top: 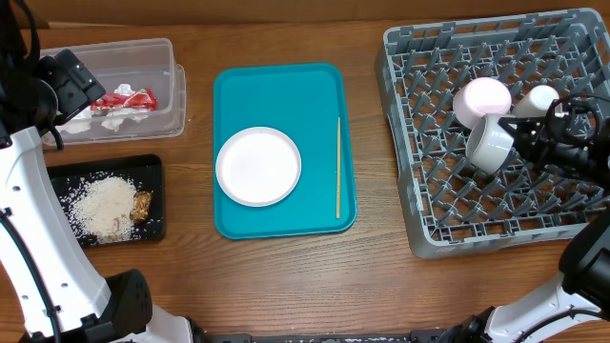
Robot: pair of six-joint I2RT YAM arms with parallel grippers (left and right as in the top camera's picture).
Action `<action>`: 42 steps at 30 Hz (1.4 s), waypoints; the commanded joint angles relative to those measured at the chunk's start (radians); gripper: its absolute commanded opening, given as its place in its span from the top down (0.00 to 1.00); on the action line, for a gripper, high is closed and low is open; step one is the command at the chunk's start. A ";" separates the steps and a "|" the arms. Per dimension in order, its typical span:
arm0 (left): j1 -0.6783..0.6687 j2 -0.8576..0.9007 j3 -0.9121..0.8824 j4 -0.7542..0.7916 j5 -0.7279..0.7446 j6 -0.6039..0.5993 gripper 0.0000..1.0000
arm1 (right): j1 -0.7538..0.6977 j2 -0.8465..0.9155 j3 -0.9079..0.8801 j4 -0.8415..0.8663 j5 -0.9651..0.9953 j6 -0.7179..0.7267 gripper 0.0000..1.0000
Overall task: Sort waste into correct bins and load items into the dishwasher
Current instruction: 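Carry the grey bowl right and set it in the rack, then regrasp the grey bowl and move it lower in the rack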
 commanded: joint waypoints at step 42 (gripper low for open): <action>0.000 0.006 -0.003 -0.002 -0.010 -0.010 0.00 | 0.384 -0.034 0.545 -0.127 1.199 0.283 0.38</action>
